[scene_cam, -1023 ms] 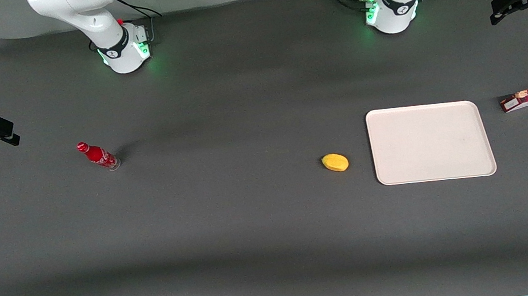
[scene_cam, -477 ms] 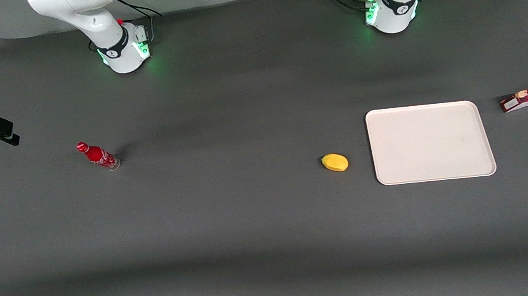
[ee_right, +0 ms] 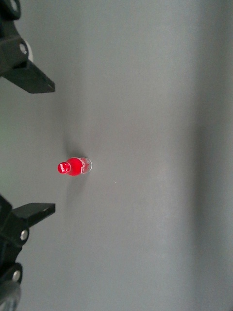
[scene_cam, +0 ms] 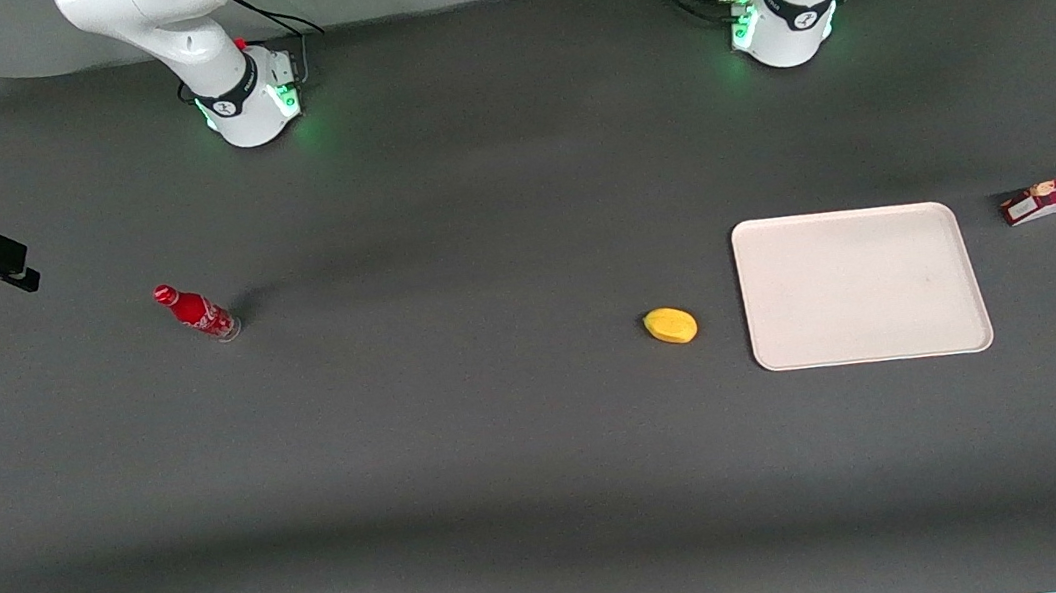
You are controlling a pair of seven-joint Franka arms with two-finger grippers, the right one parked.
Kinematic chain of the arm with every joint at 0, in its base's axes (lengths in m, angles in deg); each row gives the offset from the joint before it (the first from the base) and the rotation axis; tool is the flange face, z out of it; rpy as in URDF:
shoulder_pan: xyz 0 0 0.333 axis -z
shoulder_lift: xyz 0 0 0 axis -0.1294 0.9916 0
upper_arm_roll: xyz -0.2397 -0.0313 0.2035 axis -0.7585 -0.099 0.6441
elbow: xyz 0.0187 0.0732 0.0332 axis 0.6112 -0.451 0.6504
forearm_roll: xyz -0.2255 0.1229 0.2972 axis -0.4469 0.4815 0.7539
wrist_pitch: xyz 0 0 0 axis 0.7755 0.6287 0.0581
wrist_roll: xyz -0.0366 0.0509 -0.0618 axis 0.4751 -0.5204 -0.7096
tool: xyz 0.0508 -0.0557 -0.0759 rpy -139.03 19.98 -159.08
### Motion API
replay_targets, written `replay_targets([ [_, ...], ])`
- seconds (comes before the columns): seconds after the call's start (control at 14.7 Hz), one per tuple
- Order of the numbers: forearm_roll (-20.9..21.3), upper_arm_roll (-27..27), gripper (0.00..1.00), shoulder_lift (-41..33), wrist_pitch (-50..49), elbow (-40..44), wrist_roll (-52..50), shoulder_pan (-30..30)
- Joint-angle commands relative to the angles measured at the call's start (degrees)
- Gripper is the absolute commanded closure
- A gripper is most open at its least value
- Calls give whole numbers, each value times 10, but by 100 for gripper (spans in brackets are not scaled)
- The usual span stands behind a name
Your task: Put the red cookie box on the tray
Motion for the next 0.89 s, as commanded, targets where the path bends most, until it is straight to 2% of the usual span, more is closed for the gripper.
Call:
replay_targets([
  [0.0, -59, 44, 0, 134, 80, 2, 176, -30],
  [0.14, -101, 70, 0, 176, 147, -36, 241, -36],
  [0.41, -183, 83, 0, 228, 250, -105, 338, -57],
  [0.75, -312, 91, 0, 293, 305, -114, 442, -66],
  [0.82, -330, 91, 6, 304, 311, -115, 452, -67],
])
